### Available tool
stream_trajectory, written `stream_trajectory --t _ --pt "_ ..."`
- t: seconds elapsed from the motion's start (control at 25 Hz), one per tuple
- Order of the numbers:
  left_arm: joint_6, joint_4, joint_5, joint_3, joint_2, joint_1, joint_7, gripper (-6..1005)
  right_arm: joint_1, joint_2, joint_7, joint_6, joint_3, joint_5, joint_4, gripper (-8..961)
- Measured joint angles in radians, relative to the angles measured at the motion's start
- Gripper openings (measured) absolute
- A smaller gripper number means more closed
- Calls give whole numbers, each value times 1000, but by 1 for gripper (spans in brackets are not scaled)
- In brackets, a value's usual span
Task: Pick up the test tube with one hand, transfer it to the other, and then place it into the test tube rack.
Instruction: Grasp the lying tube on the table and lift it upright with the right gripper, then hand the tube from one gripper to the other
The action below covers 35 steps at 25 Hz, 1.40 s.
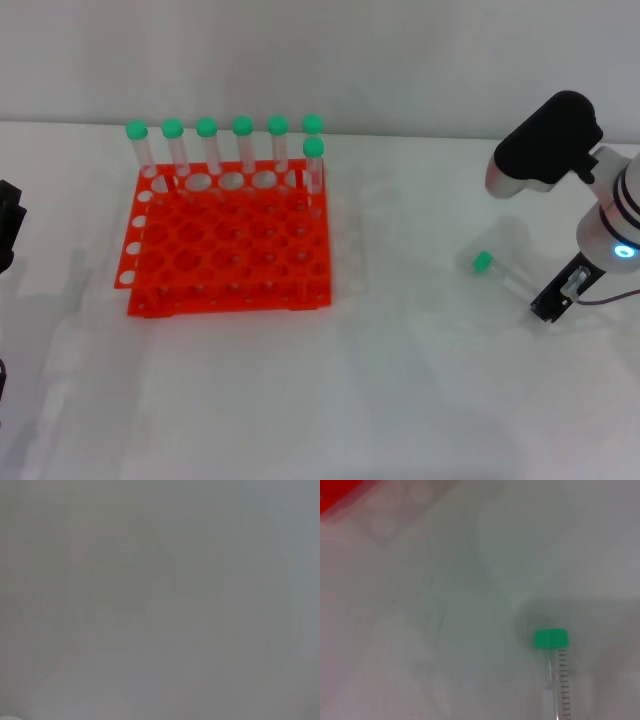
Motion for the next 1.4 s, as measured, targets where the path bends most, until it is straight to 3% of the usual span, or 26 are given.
stream_trajectory --t 0.2,0.36,0.48,0.6,0.8,0.96,1.2,1.4 --pt "-8 0 0 0 0 0 0 870 -51 -9 -32 17 74 5 -88 194" --pt "-37 0 21 9 1 0 0 870 -170 -7 -140 25 205 61 -264 193" --pt "-71 2 93 14 4 -10 2 870 -287 -8 -320 -13 350 257 -353 193" --pt "-107 6 169 14 4 -26 6 870 -389 -10 -507 -89 466 477 -337 193" --pt "-161 6 250 14 6 -37 8 870 -518 -10 -953 -146 548 907 -152 193" --pt "-179 9 341 14 11 -58 8 870 -556 -12 -1288 -122 566 1229 70 193" --pt "-184 8 550 14 15 -128 6 869 -513 -6 -1884 -53 557 1514 471 194" --pt "-187 -1 684 14 12 -180 3 869 -469 5 -2030 25 556 1580 625 194"
